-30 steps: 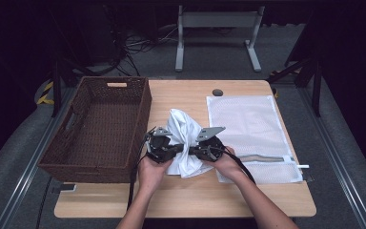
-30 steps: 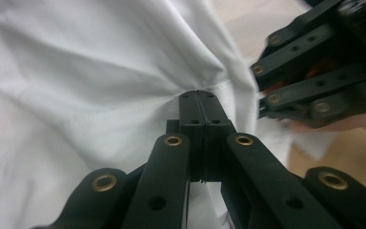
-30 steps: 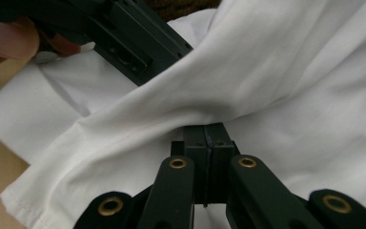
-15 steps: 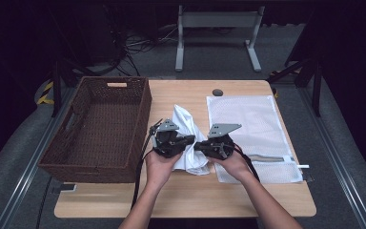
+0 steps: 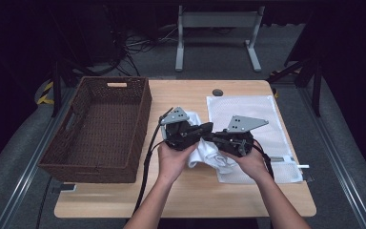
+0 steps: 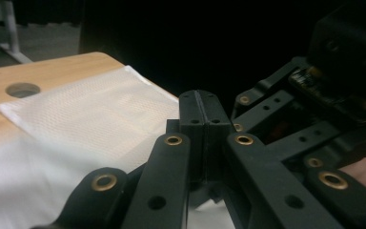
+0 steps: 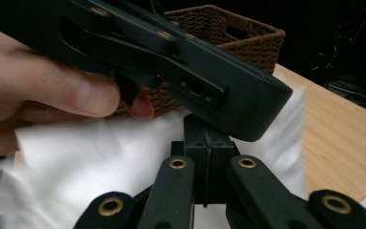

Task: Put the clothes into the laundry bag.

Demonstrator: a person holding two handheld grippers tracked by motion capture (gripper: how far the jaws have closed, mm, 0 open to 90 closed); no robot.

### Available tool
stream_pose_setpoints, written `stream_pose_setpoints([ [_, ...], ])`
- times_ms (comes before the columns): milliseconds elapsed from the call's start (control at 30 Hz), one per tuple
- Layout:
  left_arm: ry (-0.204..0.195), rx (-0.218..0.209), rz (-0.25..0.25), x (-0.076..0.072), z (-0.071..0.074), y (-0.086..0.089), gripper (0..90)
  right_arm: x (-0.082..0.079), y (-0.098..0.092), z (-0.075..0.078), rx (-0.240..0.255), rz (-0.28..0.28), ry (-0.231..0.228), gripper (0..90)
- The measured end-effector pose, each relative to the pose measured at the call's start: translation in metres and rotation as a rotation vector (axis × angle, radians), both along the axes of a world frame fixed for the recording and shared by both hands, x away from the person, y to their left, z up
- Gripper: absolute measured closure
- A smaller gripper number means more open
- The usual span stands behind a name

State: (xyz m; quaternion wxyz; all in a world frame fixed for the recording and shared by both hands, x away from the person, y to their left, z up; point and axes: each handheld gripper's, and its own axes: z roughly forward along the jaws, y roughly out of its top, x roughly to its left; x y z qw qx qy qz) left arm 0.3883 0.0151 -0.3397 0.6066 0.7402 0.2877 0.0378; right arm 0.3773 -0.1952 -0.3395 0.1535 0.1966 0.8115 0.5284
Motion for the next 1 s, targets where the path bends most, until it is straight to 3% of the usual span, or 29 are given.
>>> stream_pose_setpoints([
  [67, 0.019, 0.021, 0.038, 0.000, -0.009, 0.010, 90.0, 0.000, 0.008, -0.002, -0.022, 0.016, 0.007, 90.0],
  [167, 0.068, 0.017, 0.080, 0.002, -0.022, 0.028, 90.0, 0.008, 0.020, -0.020, -0.075, 0.018, 0.050, 90.0],
  [300, 0.107, 0.070, 0.148, -0.002, -0.035, 0.046, 90.0, 0.018, 0.015, -0.038, -0.127, -0.021, 0.090, 90.0],
  [433, 0.119, 0.207, 0.233, -0.018, -0.044, 0.056, 90.0, 0.022, -0.001, -0.045, -0.179, -0.074, 0.093, 90.0],
  [467, 0.119, 0.207, 0.233, -0.018, -0.044, 0.056, 90.0, 0.022, -0.004, -0.048, -0.194, -0.084, 0.096, 90.0],
  [500, 0.131, 0.276, 0.254, -0.027, -0.053, 0.055, 90.0, 0.022, -0.009, -0.052, -0.208, -0.092, 0.106, 90.0],
  [667, 0.200, 0.371, 0.268, -0.033, -0.084, 0.054, 90.0, 0.020, -0.023, -0.065, -0.269, -0.107, 0.130, 90.0],
  [767, 0.243, 0.376, 0.240, -0.028, -0.097, 0.048, 90.0, 0.018, -0.031, -0.075, -0.297, -0.105, 0.152, 90.0],
  [1000, 0.270, 0.380, 0.170, -0.014, -0.113, 0.020, 90.0, 0.021, -0.021, -0.100, -0.330, -0.025, 0.228, 89.9],
])
